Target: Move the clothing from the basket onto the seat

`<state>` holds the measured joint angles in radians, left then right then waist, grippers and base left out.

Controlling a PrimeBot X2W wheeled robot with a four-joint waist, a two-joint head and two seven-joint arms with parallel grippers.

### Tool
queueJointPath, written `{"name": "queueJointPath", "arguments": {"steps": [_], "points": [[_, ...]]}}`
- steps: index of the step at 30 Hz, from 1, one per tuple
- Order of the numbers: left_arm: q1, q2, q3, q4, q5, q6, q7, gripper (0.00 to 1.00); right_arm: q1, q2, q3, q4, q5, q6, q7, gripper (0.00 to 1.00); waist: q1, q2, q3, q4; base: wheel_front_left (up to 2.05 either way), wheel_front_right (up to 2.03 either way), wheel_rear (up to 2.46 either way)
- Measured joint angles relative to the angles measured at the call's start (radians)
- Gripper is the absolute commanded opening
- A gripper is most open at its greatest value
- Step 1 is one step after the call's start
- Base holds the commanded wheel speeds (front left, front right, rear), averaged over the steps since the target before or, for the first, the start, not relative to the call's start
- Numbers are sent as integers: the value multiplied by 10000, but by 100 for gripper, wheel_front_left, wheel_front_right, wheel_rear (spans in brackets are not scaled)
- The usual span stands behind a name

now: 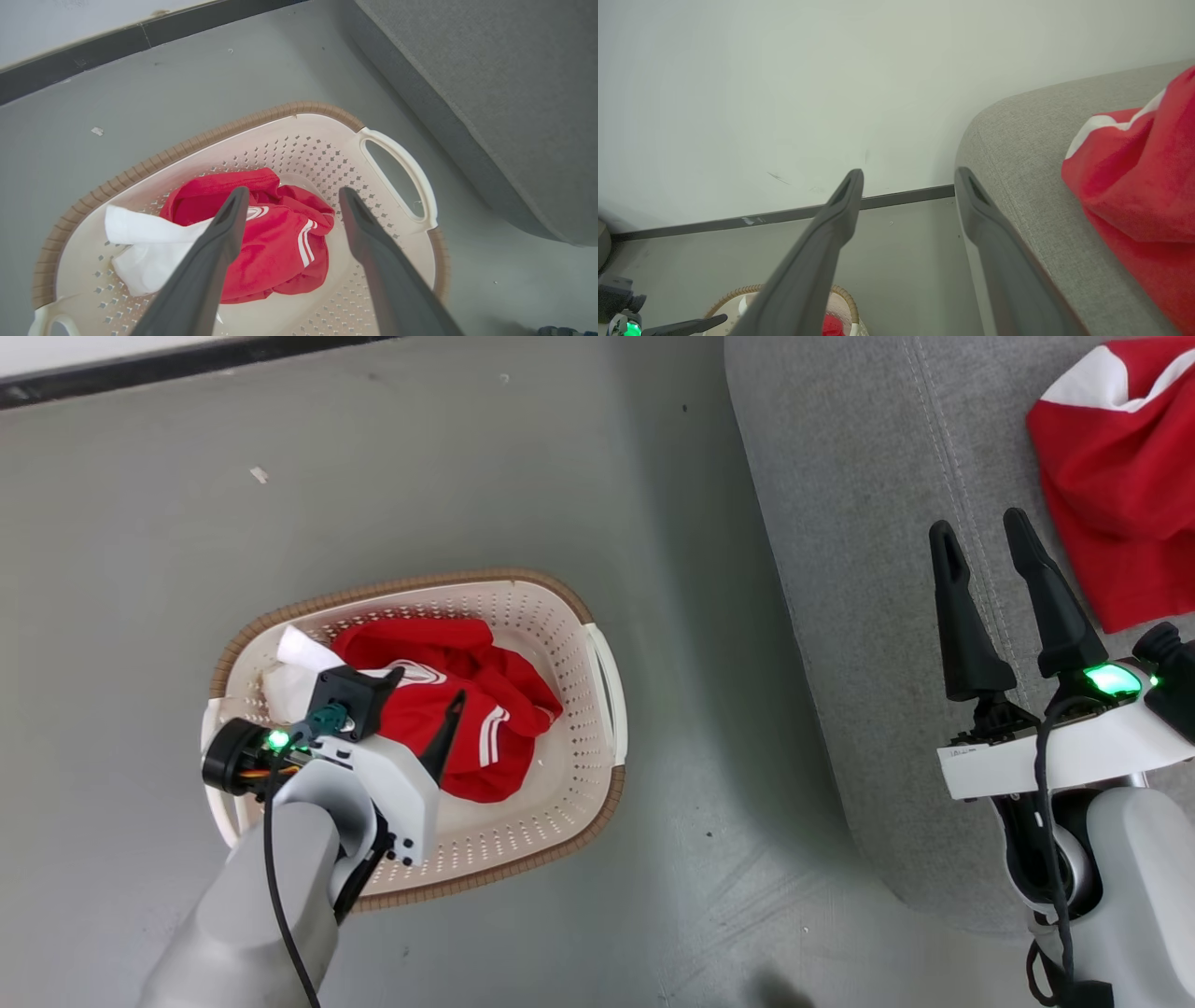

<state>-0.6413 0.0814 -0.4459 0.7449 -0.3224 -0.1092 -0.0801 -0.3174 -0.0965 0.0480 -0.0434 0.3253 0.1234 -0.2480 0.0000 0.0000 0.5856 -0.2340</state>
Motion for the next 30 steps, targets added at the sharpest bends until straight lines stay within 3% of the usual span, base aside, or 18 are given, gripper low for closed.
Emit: {"name": "queueJointPath", "arguments": {"steps": [18,30], "points": [[-1491,662,-155,1434,654,100,173,100,-548,286,330,-174,2,0,0,100,0,0,1097,-804,0,0,0],[-2113,1271,-997,2247,1781,184,278,100,-1122,383,633,-330,50,0,-2,100,1,0,1708,-1206,0,0,0]]}}
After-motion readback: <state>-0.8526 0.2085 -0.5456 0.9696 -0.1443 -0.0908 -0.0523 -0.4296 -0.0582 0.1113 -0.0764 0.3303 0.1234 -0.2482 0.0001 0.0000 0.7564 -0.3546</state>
